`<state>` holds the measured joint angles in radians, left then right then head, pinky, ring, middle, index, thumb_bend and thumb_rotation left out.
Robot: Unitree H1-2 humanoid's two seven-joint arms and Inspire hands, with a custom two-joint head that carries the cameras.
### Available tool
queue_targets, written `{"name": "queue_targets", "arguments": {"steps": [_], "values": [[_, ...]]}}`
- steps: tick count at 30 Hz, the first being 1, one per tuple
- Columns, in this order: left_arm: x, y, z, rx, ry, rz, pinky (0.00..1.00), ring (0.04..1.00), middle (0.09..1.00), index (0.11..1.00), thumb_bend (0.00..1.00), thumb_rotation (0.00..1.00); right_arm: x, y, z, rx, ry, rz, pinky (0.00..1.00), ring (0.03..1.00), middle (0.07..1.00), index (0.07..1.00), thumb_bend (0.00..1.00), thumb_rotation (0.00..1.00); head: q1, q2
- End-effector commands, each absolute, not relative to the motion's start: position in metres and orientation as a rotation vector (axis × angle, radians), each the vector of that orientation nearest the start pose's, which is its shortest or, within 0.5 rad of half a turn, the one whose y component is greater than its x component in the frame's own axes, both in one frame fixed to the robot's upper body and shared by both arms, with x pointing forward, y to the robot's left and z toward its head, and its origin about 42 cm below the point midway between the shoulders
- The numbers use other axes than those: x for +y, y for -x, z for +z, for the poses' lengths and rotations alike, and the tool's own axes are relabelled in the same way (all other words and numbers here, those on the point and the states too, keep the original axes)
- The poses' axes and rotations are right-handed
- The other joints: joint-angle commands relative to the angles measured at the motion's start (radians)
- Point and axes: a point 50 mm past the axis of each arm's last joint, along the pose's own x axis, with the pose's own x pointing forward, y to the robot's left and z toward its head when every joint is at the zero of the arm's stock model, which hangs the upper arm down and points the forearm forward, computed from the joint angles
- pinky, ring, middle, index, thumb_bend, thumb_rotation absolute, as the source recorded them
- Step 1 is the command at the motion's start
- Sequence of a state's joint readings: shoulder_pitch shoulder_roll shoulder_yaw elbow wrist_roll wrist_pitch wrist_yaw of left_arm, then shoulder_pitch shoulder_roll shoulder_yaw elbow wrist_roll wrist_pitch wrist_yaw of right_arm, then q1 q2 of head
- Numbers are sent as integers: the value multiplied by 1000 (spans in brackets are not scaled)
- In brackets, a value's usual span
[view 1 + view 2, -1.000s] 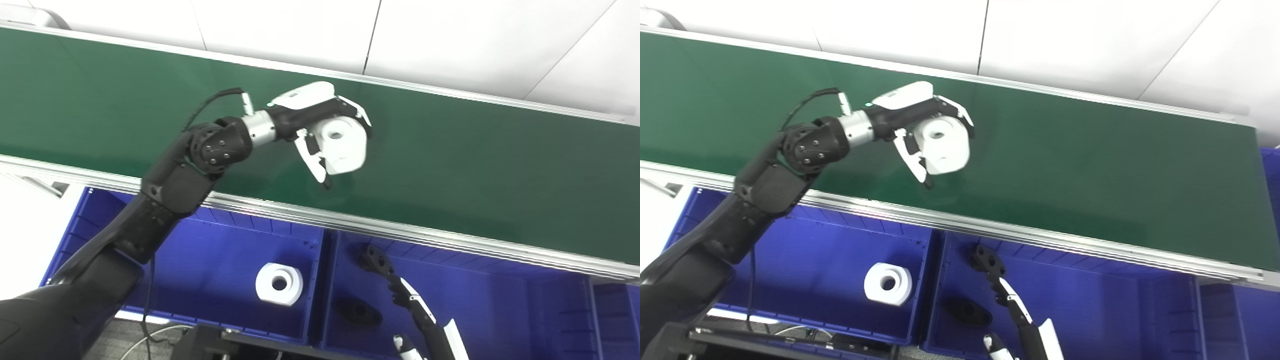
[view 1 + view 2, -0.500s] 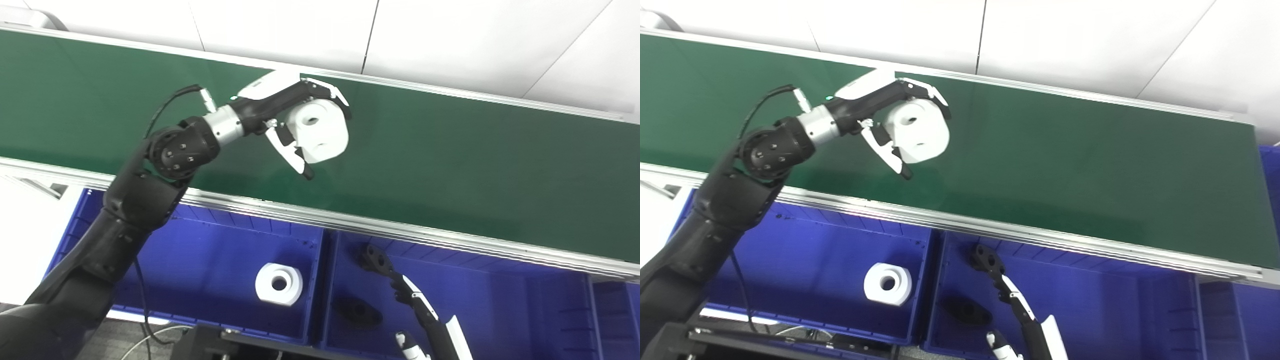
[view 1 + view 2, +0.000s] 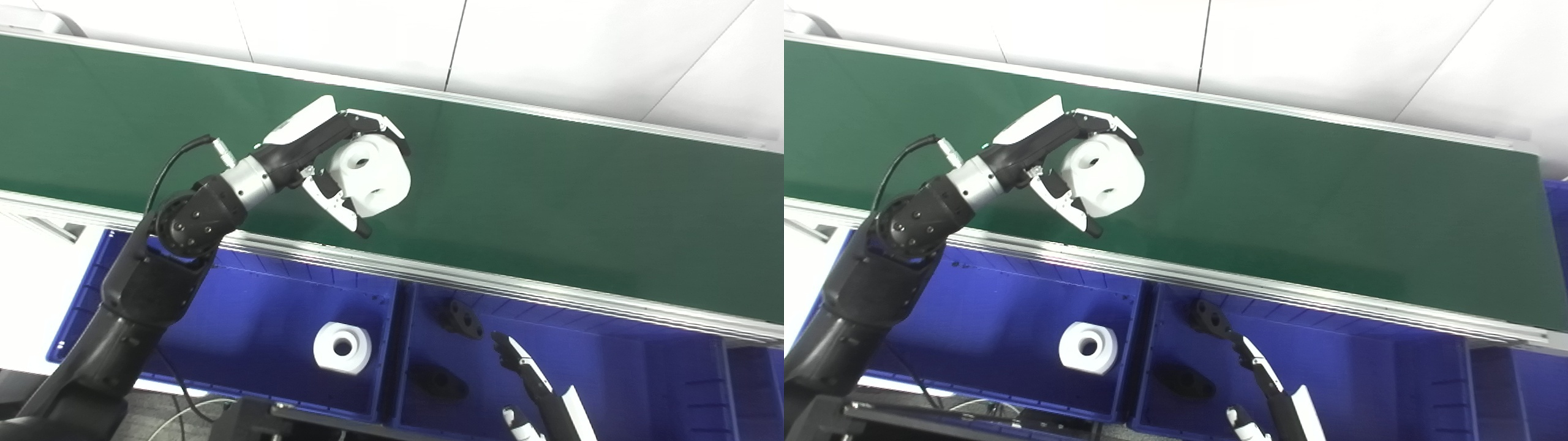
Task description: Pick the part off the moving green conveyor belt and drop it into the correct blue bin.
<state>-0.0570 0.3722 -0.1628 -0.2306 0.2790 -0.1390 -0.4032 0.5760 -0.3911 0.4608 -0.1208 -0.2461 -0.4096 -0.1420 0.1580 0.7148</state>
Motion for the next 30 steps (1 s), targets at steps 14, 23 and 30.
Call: {"name": "queue_targets", "arguments": {"steps": [14,23,30], "values": [[269,-219,160,-244,-617,-524,344,425,496,552,473,0,-214,-39,62,-18,301,398,879,918,939,929,572,1000,-27,22],[280,-189,157,-183,-589,-522,332,424,495,552,472,0,-213,-34,61,-3,289,387,875,915,937,926,582,1000,-26,28],[287,-164,149,-127,-537,-535,379,493,457,516,477,0,-212,-33,60,1,288,388,881,918,936,926,576,1000,-23,33]]}}
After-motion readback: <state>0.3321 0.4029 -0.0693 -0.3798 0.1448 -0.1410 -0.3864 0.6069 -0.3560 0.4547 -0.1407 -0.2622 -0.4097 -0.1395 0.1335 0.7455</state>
